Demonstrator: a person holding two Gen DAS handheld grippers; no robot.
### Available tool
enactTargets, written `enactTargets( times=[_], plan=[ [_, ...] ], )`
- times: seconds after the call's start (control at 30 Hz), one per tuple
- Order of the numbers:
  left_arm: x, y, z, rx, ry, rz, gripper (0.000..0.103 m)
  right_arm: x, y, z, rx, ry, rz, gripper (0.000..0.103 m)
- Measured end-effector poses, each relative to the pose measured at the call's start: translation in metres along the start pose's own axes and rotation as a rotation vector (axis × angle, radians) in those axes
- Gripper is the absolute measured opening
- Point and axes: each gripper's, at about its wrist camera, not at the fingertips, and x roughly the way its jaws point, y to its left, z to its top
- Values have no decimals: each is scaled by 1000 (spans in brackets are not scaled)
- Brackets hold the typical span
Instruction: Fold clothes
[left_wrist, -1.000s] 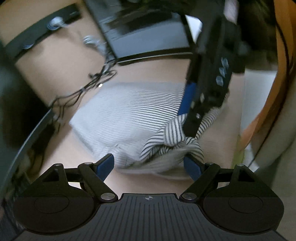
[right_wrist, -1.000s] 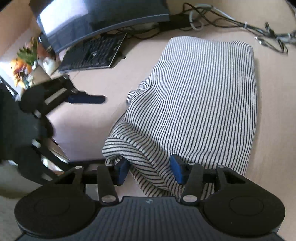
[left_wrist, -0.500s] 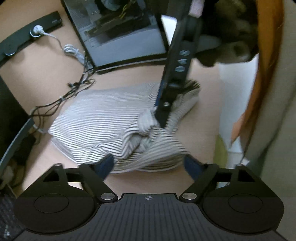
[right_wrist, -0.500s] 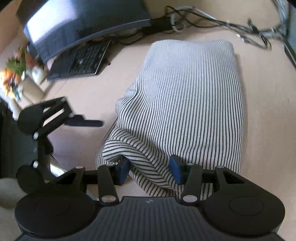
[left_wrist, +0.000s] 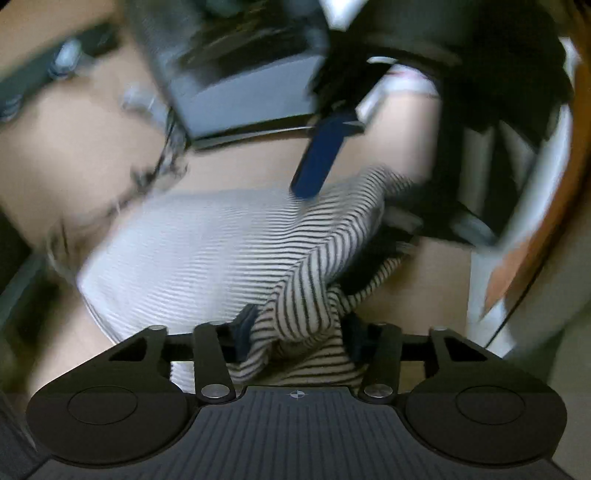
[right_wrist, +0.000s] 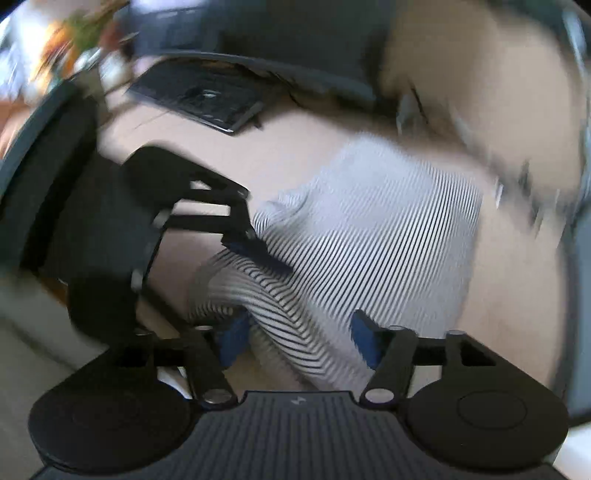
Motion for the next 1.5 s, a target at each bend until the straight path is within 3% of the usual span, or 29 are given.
enactTargets(
  times=[0.07, 0.13, 0.27, 0.33, 0.4, 0.43, 0.47, 0.53, 0.63, 0.7, 0.8, 0.9, 1.0, 1.1, 1.17, 1.3, 1.37, 1.43, 1.5],
  plan=[
    [-2, 23, 9, -189, 5, -53, 44, 3, 16, -11, -161, -12, -65, 72],
    [-3, 37, 16, -293, 7, -74, 43, 15, 25, -21, -215, 5, -117, 73],
    [-2, 46, 24, -376, 8, -83, 43, 40, 35, -30, -317, -1, -262, 73],
    [-2, 47, 24, -390, 5, -84, 44, 46, 35, -29, -331, -5, -282, 73],
    [-2, 49, 23, -396, 4, -86, 45, 50, 34, -26, -343, 5, -291, 68],
    [-3, 49, 22, -397, 6, -92, 47, 52, 33, -24, -349, 19, -290, 50],
    [-10, 49, 19, -396, 1, -102, 49, 51, 31, -21, -338, 33, -282, 42],
    [-32, 50, 13, -402, -38, -130, 52, 46, 24, -13, -274, 54, -242, 35],
    [-69, 73, 3, -476, -170, -181, 63, 33, 11, -4, -185, 57, -188, 31],
    [-79, 96, 2, -563, -237, -158, 66, 24, 5, 0, -151, 59, -155, 30],
    [-69, 124, 8, -680, -284, -92, 60, 13, 3, 6, -152, 70, -108, 28],
    [-37, 131, 13, -757, -261, -81, 59, -6, 4, 19, -195, 60, -19, 28],
    [-4, 125, 14, -767, -184, -91, 56, -28, -1, 33, -291, 72, 27, 27],
    [16, 121, 6, -786, -85, -117, 56, -45, -21, 61, -349, 69, 56, 26],
    [22, 122, -2, -813, -65, -156, 58, -50, -45, 76, -330, 44, 88, 26],
    [21, 130, -12, -880, -65, -190, 52, -3, -105, 88, -209, 33, 170, 30],
    [18, 133, -17, -926, -77, -194, 41, 30, -131, 88, -146, 42, 207, 34],
    [15, 136, -23, -975, -93, -195, 43, 63, -150, 82, -98, 66, 216, 40],
    [1, 136, -26, -977, -98, -145, 52, 87, -163, 72, -69, 72, 187, 52]
  ],
)
